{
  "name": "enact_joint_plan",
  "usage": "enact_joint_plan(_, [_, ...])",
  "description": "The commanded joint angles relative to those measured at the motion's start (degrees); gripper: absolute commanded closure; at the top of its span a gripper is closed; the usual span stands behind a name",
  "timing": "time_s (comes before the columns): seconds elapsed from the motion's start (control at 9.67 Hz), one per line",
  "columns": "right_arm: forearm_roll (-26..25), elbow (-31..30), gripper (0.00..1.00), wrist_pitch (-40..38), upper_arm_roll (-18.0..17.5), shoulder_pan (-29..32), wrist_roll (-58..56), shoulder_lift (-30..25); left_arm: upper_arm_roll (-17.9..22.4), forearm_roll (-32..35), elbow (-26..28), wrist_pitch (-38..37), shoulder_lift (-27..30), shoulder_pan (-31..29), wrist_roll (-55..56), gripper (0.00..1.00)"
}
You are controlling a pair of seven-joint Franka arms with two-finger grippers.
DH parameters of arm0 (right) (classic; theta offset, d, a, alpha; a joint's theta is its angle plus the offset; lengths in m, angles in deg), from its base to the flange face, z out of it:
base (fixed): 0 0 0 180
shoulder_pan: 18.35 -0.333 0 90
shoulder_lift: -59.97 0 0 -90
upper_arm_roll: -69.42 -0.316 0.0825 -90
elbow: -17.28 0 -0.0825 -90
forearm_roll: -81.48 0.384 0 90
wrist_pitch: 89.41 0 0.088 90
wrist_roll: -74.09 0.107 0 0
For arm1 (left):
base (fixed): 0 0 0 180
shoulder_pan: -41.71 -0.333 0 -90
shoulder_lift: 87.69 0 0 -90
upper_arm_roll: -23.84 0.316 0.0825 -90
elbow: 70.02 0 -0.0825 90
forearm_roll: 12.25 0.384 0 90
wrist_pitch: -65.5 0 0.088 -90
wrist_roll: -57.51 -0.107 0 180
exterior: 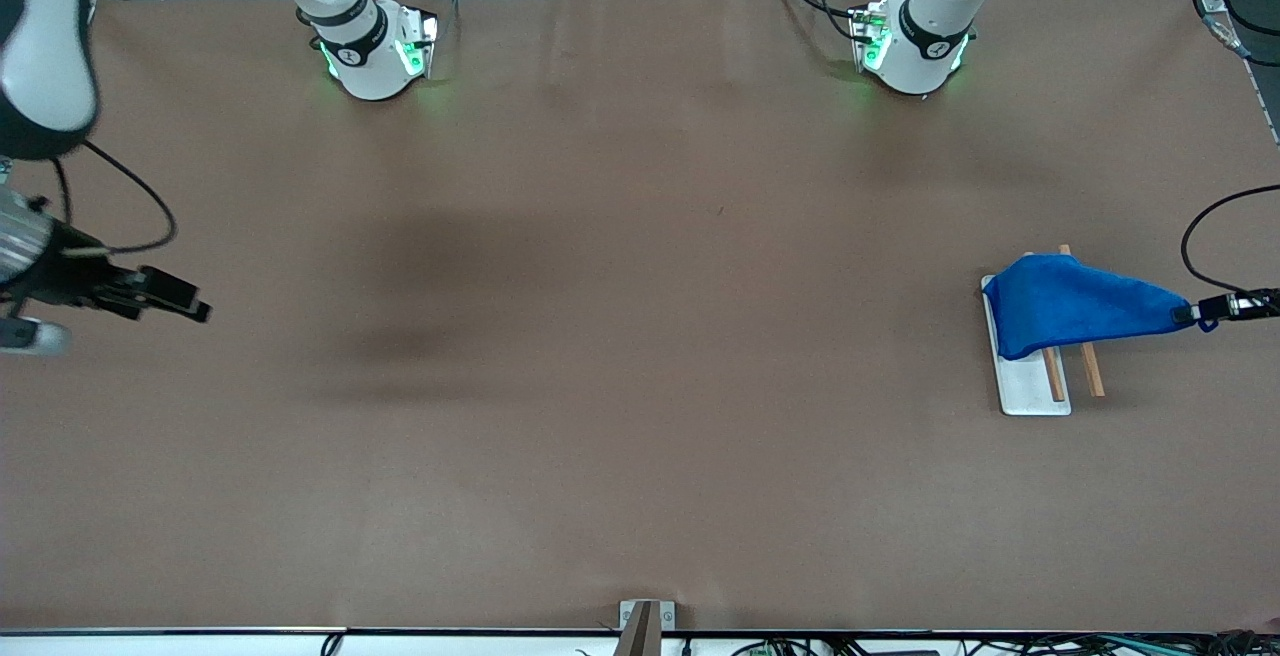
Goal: Right arm passes towel to left arm to hang
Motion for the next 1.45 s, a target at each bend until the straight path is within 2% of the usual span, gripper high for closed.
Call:
enact_joint_plan(0.0, [-6.3,-1.8,0.00,-6.5,-8.7,8.6,1.9,-8.1,0.1,1.1,-2.4,1.3,-3.6,0.0,-0.1,0.99])
enact_joint_plan(0.1, [-10.4,-1.2,0.00,-10.5,-13.8,13.5,3.3,-9.9,0.0,1.0,-2.4,1.3,-3.8,-0.1,-0.1,0.84])
enact_joint_plan(0.21, [-11.0,0.0,0.00,-13.1,-15.0,14.7,6.6,-10.8,0.1,1.3,-2.3,1.2,-3.2,0.0,-0.2,0.23])
enact_joint_plan(0.31, [-11.1,4.0,0.00,-17.8,-15.0,14.5,7.5,-10.5,0.0,1.2,-2.4,1.1,-2.0,-0.5,-1.6,0.00])
enact_joint_plan(0.41, [-11.8,7.1,0.00,-19.6,-15.0,14.4,7.3,-10.3,0.0,1.2,-2.3,1.2,-0.3,-0.5,-2.2,0.00])
enact_joint_plan(0.72, [-11.5,9.8,0.00,-19.1,-15.3,14.3,7.7,-7.6,-0.7,1.4,-2.5,2.6,5.4,0.5,-2.4,0.00])
enact_joint_plan(0.83, [-11.7,9.8,0.00,-18.7,-15.2,14.4,7.6,-7.6,-2.3,1.6,-2.0,3.3,8.3,1.9,-2.4,0.00])
enact_joint_plan(1.03, [-12.3,9.8,0.00,-18.3,-15.3,14.3,7.5,-7.7,-6.2,7.9,-1.0,3.3,13.3,3.8,-1.5,0.00])
enact_joint_plan(1.34, [-12.6,9.8,0.00,-18.0,-15.5,14.4,9.7,-7.6,-14.1,13.3,7.0,3.2,24.1,4.2,1.4,0.00])
